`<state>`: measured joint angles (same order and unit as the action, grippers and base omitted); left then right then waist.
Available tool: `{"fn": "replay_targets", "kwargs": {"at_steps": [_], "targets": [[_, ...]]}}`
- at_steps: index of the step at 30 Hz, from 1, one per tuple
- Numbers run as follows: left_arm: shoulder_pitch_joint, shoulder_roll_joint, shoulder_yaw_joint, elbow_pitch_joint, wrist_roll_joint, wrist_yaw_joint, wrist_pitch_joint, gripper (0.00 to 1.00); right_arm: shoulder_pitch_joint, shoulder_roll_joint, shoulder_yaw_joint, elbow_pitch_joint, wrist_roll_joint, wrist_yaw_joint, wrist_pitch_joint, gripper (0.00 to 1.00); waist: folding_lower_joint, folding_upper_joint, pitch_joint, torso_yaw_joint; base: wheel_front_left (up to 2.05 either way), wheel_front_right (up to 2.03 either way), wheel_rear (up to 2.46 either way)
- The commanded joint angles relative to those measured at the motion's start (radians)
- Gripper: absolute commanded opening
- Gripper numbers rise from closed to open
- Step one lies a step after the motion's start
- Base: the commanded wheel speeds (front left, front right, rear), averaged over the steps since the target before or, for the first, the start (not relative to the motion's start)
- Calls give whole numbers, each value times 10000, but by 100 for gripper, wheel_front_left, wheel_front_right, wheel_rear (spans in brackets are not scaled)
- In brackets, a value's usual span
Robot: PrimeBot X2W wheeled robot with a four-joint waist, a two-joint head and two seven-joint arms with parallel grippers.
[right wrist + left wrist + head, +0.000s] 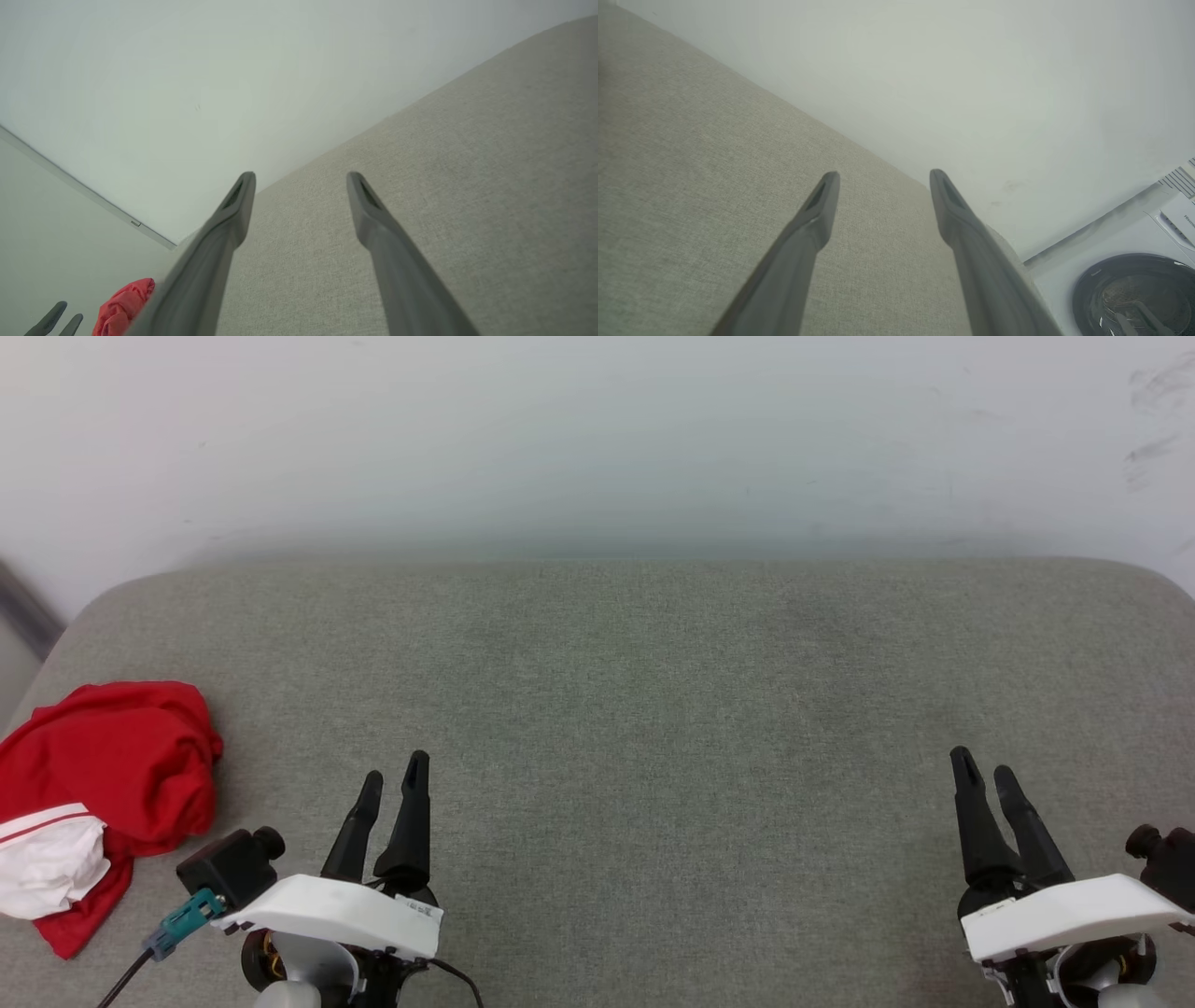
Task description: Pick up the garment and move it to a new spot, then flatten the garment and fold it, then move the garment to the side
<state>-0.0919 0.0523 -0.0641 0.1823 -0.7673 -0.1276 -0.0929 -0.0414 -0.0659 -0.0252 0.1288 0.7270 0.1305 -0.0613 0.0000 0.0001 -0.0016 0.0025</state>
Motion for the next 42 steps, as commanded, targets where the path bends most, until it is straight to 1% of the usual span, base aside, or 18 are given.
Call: {"fn": "replay_targets", "kwargs": {"at_steps": [1, 10, 19, 28, 42], "targets": [[-267, 46, -59, -159, 509, 24, -136, 100, -79, -62, 8, -218, -498, 3, -18, 100, 0, -1, -3, 1, 0, 0, 0], [-268, 110, -213, -102, 1893, 97, -399, 100, -48, -39, -13, -358, -1823, 2, 120, 100, 0, -1, -18, 2, 0, 0, 0], [-267, 161, -368, -99, 2990, 204, -643, 100, 8, 16, -37, -516, -2925, 2, 132, 100, 0, -1, -40, 1, 0, 0, 0], [-271, 196, -503, -20, 3963, 368, -866, 100, 96, 65, -64, -645, -3928, 2, 167, 100, 0, -1, -59, 21, 0, 0, 0], [-304, 231, -715, 208, 5227, 554, -1179, 100, 181, 138, -127, -784, -5173, 2, 176, 100, 0, -1, -91, 42, 0, 0, 0]]}}
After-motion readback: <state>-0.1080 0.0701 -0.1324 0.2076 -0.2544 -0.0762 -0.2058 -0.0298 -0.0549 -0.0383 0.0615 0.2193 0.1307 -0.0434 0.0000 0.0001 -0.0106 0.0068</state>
